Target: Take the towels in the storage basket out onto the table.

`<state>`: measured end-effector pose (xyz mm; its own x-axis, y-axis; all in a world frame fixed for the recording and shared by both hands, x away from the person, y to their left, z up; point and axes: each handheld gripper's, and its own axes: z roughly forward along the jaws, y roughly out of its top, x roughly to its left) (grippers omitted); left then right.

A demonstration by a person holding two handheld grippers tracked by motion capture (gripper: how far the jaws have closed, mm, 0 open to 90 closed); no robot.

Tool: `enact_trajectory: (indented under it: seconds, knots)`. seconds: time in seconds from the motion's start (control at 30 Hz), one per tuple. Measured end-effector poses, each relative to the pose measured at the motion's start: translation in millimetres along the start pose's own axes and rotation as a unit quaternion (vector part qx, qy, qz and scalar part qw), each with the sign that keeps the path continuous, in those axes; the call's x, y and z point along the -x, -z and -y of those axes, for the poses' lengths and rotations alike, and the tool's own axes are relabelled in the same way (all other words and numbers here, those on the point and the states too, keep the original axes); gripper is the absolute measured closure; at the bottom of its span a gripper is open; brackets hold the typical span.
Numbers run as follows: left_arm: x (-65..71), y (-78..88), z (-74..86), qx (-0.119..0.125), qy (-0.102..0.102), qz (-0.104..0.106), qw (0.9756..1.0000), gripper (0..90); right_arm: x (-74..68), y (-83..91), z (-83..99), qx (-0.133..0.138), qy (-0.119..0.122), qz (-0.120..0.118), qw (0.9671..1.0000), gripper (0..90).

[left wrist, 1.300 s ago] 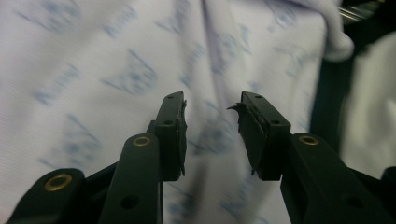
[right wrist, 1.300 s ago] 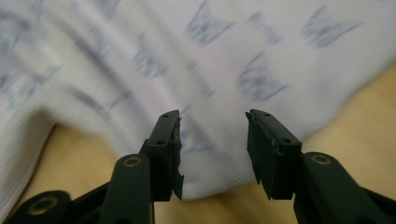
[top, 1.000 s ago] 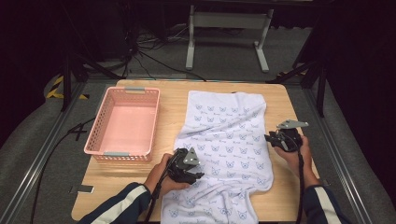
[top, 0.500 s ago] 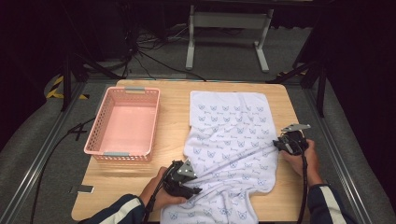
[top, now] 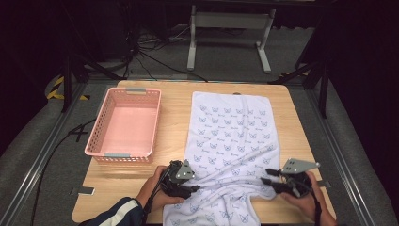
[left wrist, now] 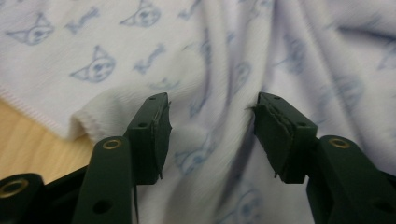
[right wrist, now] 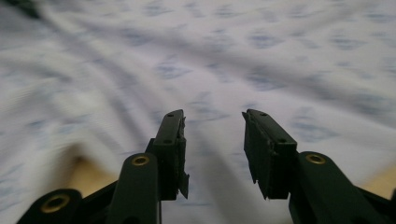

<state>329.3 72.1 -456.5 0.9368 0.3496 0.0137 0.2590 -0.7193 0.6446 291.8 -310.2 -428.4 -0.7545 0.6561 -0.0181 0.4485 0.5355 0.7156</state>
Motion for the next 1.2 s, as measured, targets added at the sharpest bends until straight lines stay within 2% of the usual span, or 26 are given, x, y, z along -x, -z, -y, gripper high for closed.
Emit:
enact_trajectory:
  seconds: [0.03, 0.07, 0.1, 0.13, 0.2, 0.3, 0.37, 0.4, 0.43, 0.47, 0.5, 0.53, 0.57, 0.63, 0.67, 0.7, 0.73, 0.77, 0.8, 0.87, 0.9, 0.93, 0.97, 1.03, 1.13, 1.2]
  knots:
    - [-1.8, -1.5, 1.1, -0.004, 0.006, 0.006, 1.0000, 45.6, -9.7, -6.4, 1.7, -0.024, 0.021, -0.007, 0.9995, 60.1]
    - [-1.8, -3.7, 2.7, -0.014, -0.001, 0.003, 0.9999, 45.5, -16.2, -10.9, 3.2, -0.042, 0.039, -0.021, 0.9981, 61.1]
    - [-1.8, -3.4, 3.1, -0.013, -0.005, 0.004, 0.9999, 45.3, -23.7, -15.5, 5.9, -0.059, 0.059, -0.028, 0.9962, 62.1]
    - [-1.4, -3.0, 3.2, -0.014, -0.001, 0.007, 0.9999, 45.4, -25.4, -17.3, 7.4, -0.063, 0.052, -0.025, 0.9963, 62.3]
    - [0.5, -1.9, 4.6, -0.015, -0.004, 0.010, 0.9998, 45.8, -24.8, -16.1, 13.9, -0.072, 0.042, -0.039, 0.9958, 62.4]
    - [7.2, 1.8, 8.8, -0.016, -0.003, 0.020, 0.9997, 46.3, -19.5, -2.7, 21.6, -0.096, 0.036, -0.041, 0.9939, 63.3]
    - [15.8, 6.7, 10.8, -0.030, -0.016, 0.035, 0.9988, 46.5, -17.2, 8.5, 30.9, -0.102, 0.029, -0.041, 0.9935, 63.4]
    - [21.5, 8.0, 13.5, -0.026, -0.017, 0.040, 0.9987, 46.4, -17.5, 14.6, 35.0, -0.110, 0.025, -0.051, 0.9923, 63.3]
    - [27.7, 11.6, 14.8, -0.039, -0.025, 0.041, 0.9981, 46.5, -18.5, 20.3, 38.3, -0.121, 0.028, -0.052, 0.9908, 63.2]
    - [31.3, 15.2, 14.8, -0.054, -0.034, 0.054, 0.9965, 47.3, -19.6, 25.5, 41.5, -0.130, 0.023, -0.057, 0.9896, 63.3]
    - [33.9, 17.3, 16.1, -0.058, -0.032, 0.070, 0.9953, 47.9, -20.8, 28.9, 43.3, -0.139, 0.019, -0.067, 0.9879, 62.7]
    - [37.5, 18.3, 18.8, -0.050, -0.020, 0.076, 0.9956, 48.0, -22.6, 32.1, 43.7, -0.151, 0.025, -0.070, 0.9858, 61.5]
    - [39.1, 18.3, 19.8, -0.045, -0.019, 0.076, 0.9959, 47.0, -25.0, 34.5, 43.0, -0.161, 0.032, -0.059, 0.9846, 59.6]
    - [41.1, 19.1, 19.5, -0.044, -0.027, 0.070, 0.9963, 45.7, -25.6, 35.6, 42.2, -0.164, 0.031, -0.053, 0.9845, 58.5]
    - [40.4, 19.9, 17.2, -0.044, -0.030, 0.053, 0.9971, 44.4, -25.9, 36.6, 40.2, -0.155, 0.033, -0.042, 0.9865, 54.7]
    - [38.2, 19.1, 15.9, -0.036, -0.023, 0.041, 0.9983, 39.5, -25.5, 36.6, 36.8, -0.132, 0.020, -0.023, 0.9908, 55.8]
    - [31.5, 17.5, 13.2, -0.018, -0.015, 0.021, 0.9995, 37.7, -24.0, 35.7, 34.5, -0.117, 0.012, -0.021, 0.9929, 57.5]
    - [25.3, 16.2, 10.7, -0.009, 0.001, 0.018, 0.9998, 36.4, -20.1, 32.1, 30.4, -0.096, 0.000, -0.004, 0.9954, 54.3]
    - [20.5, 14.0, 8.1, -0.004, 0.019, 0.023, 0.9996, 36.3, -15.2, 27.7, 27.2, -0.084, -0.011, 0.016, 0.9962, 52.5]
    - [14.1, 8.2, 4.9, 0.003, 0.022, 0.020, 0.9996, 35.8, -6.0, 18.8, 22.7, -0.062, -0.032, 0.030, 0.9971, 54.5]
    - [11.2, 2.8, 3.7, 0.008, 0.033, 0.019, 0.9992, 34.6, -2.4, 14.5, 22.2, -0.057, -0.030, 0.028, 0.9975, 54.3]
    - [8.0, -2.5, 2.7, -0.002, 0.038, 0.026, 0.9989, 33.1, 1.6, 8.6, 21.9, -0.053, -0.037, 0.025, 0.9976, 54.1]
    - [7.6, -6.6, 2.4, -0.002, 0.033, 0.022, 0.9992, 33.3, 5.1, 2.5, 21.8, -0.056, -0.046, 0.029, 0.9969, 54.3]
    - [6.3, -9.6, -0.4, -0.001, 0.017, 0.022, 0.9996, 32.2, 9.4, -9.2, 21.9, -0.064, -0.031, 0.028, 0.9971, 52.0]
    - [9.3, -7.5, 0.3, -0.006, 0.014, 0.025, 0.9996, 34.6, 7.3, -9.0, 22.2, -0.066, -0.021, 0.029, 0.9972, 52.5]
    - [15.4, -2.7, 5.1, -0.009, 0.016, 0.030, 0.9994, 37.2, -0.8, -1.3, 28.3, -0.073, -0.009, 0.012, 0.9972, 51.7]
